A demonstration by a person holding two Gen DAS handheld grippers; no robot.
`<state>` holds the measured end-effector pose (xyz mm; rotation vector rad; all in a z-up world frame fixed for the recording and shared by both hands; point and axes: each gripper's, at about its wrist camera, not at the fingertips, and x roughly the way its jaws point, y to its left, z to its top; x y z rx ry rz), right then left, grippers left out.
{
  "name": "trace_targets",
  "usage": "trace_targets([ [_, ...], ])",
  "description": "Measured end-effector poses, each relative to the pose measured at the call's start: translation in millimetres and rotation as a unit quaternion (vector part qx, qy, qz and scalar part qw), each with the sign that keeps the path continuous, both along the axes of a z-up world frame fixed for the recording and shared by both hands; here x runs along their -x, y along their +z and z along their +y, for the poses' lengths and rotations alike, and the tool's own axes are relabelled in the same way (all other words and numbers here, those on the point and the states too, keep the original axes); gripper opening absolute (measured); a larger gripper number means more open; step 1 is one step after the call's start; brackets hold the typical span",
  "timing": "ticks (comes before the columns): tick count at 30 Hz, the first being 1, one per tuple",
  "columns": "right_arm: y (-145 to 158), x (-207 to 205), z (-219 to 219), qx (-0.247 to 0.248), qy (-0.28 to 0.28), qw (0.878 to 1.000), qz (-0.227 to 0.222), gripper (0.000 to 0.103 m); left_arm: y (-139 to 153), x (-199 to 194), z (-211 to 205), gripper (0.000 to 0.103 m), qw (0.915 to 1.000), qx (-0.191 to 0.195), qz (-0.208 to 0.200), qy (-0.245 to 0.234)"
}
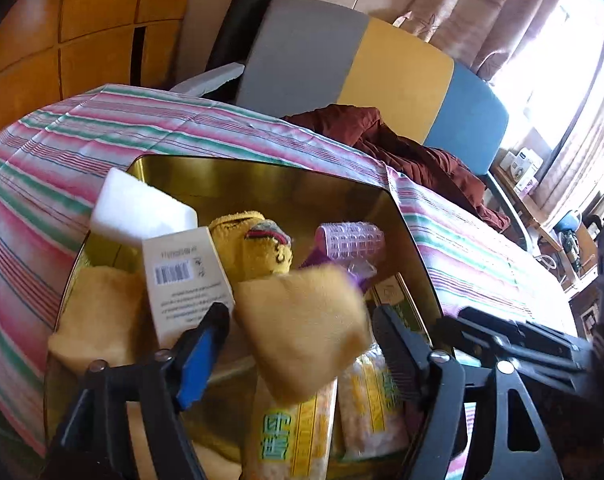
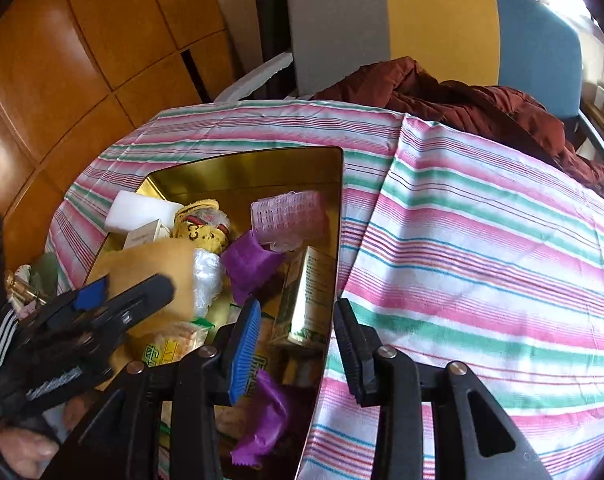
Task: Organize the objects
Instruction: 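Lower the sponge and green box into the gold box and open both tools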
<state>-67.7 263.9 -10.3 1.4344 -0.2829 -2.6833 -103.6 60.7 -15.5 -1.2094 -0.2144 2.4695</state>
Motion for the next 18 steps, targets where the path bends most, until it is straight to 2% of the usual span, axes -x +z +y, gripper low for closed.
trace_targets([
  [1,0,-1,0,-0.003,0.000,1.000,0.001,0.039,0,1,1,0.088,1.0000,0.000,0.001,-0.002],
  [3,-1,-3,1,-0.004,-0.003,1.000,-0.002,0.039,1,0,0,0.090,1.0000,-0.001,0.002,-0.001],
  [9,-2,-10,-1,-0.009,-0.008,1.000,0.000,0.039,6,-18,-18,0.091,0.9999,-0.004,0.011,0.010],
  [14,1,-15,-12,-0.015,0.006,1.000,0.008,0.039,15,-38,-44,0.091,0.9986,0.001,0.033,0.040],
  [18,5,-22,-29,-0.039,0.019,0.999,0.020,0.039,24,-53,-60,0.092,0.9937,0.050,0.053,0.084],
])
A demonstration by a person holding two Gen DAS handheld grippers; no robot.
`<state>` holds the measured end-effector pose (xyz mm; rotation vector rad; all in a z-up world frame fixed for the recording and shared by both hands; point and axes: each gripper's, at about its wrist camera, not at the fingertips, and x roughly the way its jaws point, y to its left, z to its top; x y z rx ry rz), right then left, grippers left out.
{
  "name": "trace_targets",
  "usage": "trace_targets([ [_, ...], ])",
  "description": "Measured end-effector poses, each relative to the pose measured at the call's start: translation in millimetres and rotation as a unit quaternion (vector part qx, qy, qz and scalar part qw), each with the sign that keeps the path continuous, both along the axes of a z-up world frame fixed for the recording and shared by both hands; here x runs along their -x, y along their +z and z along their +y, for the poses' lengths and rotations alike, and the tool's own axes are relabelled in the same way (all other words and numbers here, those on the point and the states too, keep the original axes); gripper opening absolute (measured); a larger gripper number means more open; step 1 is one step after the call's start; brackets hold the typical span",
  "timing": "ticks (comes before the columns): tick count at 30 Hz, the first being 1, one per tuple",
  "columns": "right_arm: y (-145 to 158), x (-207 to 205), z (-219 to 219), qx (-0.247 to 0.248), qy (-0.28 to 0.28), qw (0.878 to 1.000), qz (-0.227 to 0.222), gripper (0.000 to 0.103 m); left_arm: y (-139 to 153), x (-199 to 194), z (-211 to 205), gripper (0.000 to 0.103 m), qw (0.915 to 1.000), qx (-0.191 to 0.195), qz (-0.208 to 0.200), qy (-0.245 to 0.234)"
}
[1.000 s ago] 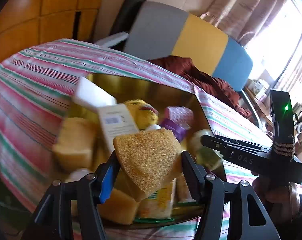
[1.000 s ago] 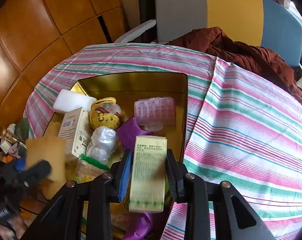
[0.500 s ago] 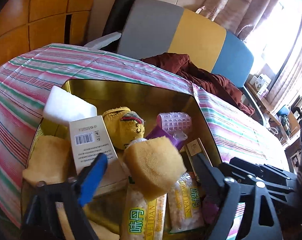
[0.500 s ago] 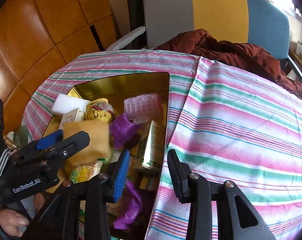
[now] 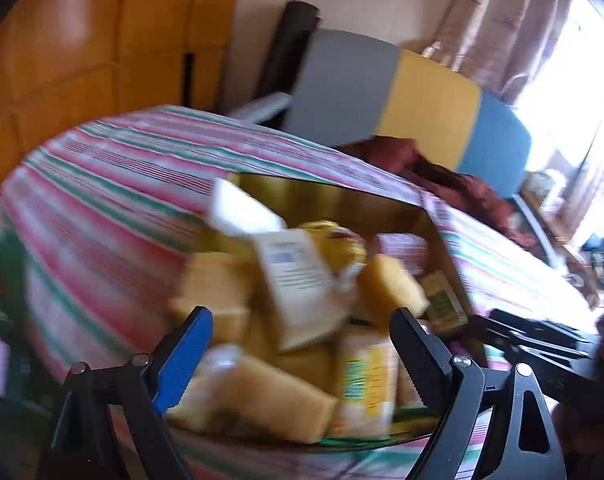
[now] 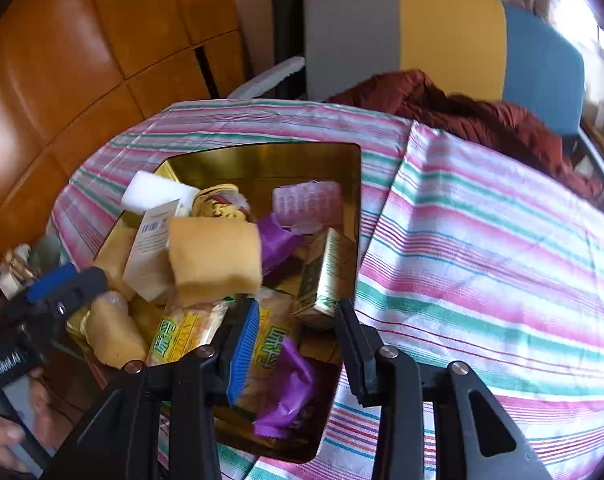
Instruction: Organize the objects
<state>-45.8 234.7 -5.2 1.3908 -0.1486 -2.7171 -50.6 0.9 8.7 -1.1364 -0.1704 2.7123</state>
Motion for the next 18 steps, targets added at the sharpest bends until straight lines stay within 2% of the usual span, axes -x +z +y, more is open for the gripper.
trace_targets([
  [4,2,-13,-19,-0.025,0.004,1.000,0.015,0.048,8,-11,-7,0.103,0.9987,0.033,0.013,0.037],
  [12,-1,-38,-31,-0.047,-0.019,0.998,0.027,0.052,13,-29,1,0.103,0.9968,0.050,0.019,0.060],
  [15,-3,-44,-29,-0.045,-0.024,0.998,0.026,0.052,16,-37,14,0.103,0.9924,0.091,0.026,0.078],
  [18,-2,-49,-26,-0.044,-0.031,0.998,0.029,0.052,16,-43,25,0.103,0.9912,0.113,0.027,0.064],
])
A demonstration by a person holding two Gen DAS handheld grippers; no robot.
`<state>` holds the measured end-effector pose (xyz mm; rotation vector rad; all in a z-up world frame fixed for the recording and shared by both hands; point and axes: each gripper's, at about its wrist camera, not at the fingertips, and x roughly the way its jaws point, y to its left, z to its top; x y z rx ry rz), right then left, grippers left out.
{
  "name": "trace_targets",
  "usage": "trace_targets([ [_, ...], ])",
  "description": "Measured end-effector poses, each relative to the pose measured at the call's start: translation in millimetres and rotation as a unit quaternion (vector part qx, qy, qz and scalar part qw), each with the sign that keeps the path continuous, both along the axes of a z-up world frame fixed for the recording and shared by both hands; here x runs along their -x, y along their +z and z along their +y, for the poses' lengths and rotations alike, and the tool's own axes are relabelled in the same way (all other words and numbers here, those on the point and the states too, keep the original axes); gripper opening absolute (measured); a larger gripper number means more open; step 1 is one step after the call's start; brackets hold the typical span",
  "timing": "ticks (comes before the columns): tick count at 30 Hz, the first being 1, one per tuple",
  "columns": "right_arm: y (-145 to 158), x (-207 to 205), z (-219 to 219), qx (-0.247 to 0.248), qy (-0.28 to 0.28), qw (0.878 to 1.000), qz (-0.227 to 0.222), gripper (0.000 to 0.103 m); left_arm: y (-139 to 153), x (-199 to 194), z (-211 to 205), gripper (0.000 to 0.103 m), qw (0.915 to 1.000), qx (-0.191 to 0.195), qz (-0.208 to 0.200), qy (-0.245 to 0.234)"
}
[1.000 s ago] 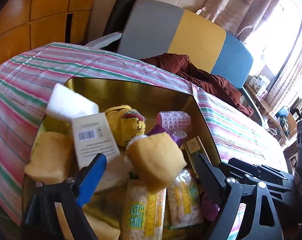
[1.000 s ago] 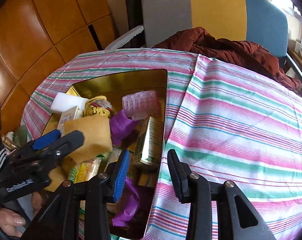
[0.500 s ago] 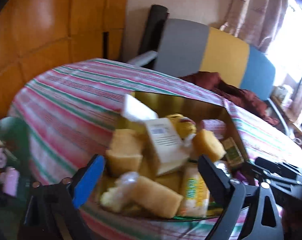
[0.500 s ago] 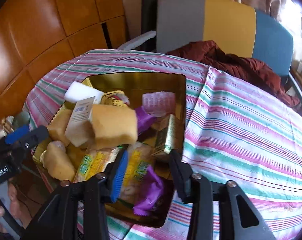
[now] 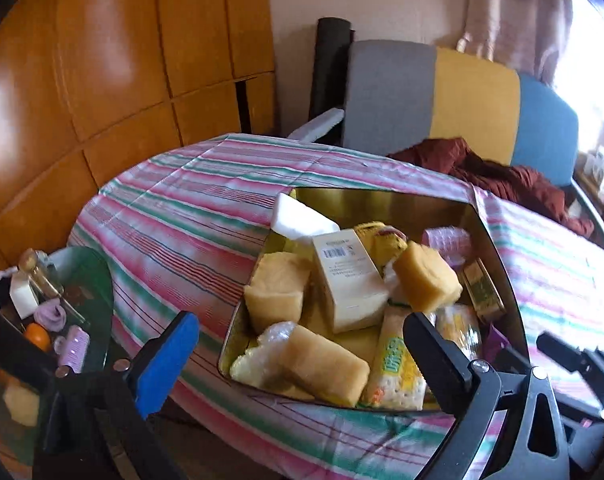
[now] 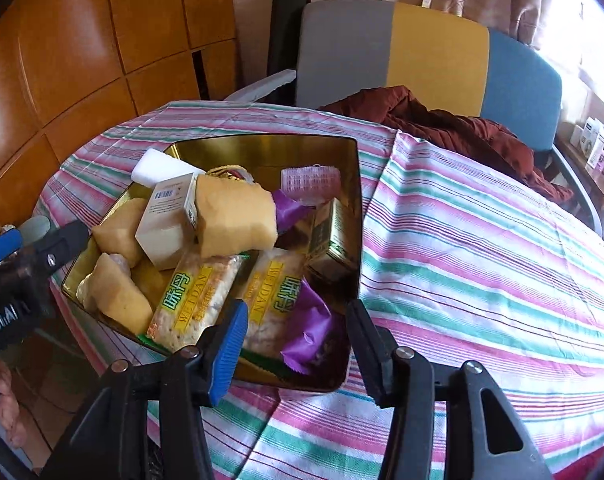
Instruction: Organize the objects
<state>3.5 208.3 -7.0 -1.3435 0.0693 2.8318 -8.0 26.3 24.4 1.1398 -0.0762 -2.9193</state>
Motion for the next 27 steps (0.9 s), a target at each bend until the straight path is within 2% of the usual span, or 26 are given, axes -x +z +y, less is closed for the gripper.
trace_targets([
  [4,6,-4,5,0.003,-0.018,1.000,0.014,0.052,-4,-6,2,0.103,0.9986,-0.039,-0.023,-0.028],
  [9,12,-4,10,0.008,-0.029,0.999,0.024,0.052,-4,-10,6,0.103,0.9973,-0.057,-0.030,-0.036],
  [21,5,3,4,0.005,-0.026,1.000,0.016,0.052,-8,-9,8,0.103,0.9977,-0.049,-0.033,-0.033],
  [27,3,6,1,0.001,-0.026,1.000,0.013,0.052,-11,-11,7,0.103,0.9986,-0.038,-0.019,-0.032],
])
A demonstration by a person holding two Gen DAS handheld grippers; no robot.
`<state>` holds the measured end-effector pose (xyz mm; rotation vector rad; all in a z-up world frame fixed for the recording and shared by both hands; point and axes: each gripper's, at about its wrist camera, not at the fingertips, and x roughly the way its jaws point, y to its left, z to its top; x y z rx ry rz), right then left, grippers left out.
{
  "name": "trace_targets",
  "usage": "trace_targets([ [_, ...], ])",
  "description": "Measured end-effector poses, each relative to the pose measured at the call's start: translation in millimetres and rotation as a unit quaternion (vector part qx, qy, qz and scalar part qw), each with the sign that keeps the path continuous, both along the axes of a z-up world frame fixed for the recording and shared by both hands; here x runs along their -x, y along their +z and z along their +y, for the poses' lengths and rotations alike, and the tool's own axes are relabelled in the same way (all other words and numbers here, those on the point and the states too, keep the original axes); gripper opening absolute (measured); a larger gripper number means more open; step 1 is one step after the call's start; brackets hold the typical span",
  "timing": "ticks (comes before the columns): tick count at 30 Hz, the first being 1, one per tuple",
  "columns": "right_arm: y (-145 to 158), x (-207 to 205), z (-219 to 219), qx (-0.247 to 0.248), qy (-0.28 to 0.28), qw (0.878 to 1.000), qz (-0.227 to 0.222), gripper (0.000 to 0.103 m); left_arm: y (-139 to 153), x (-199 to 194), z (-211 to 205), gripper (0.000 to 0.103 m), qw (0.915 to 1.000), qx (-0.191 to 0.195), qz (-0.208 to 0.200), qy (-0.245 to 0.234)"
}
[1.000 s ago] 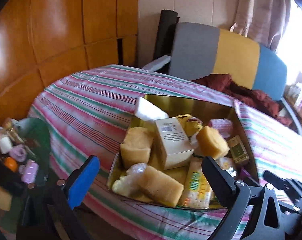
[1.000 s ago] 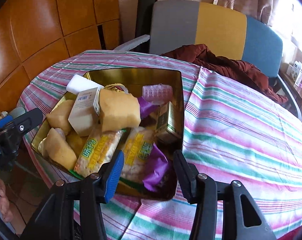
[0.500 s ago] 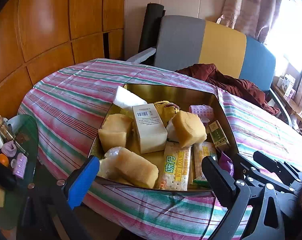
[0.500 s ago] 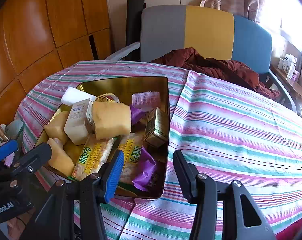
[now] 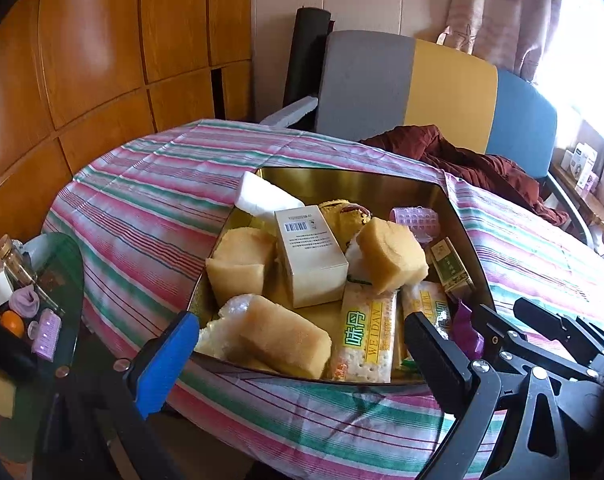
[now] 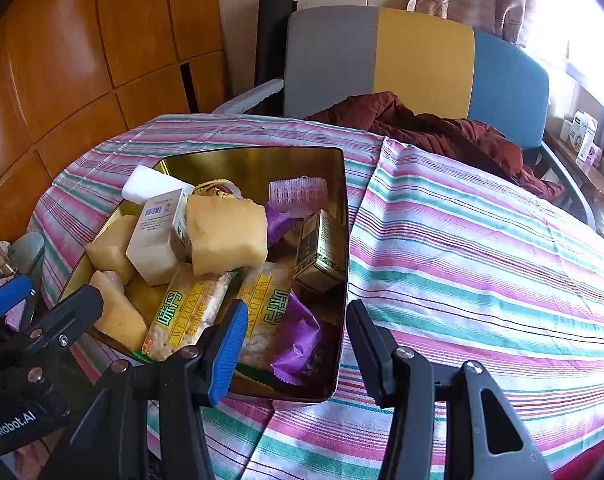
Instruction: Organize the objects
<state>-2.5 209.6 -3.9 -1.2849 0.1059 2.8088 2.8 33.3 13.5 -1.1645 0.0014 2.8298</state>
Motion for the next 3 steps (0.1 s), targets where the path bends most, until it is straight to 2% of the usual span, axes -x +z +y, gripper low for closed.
trace_targets([
  [3,-0.4,1.2,-2.0,-0.002,0.001,1.000,0.000,0.052,-0.7,0.4,-1.1,0.103,1.0000,-0.006,-0.001,-0.005],
])
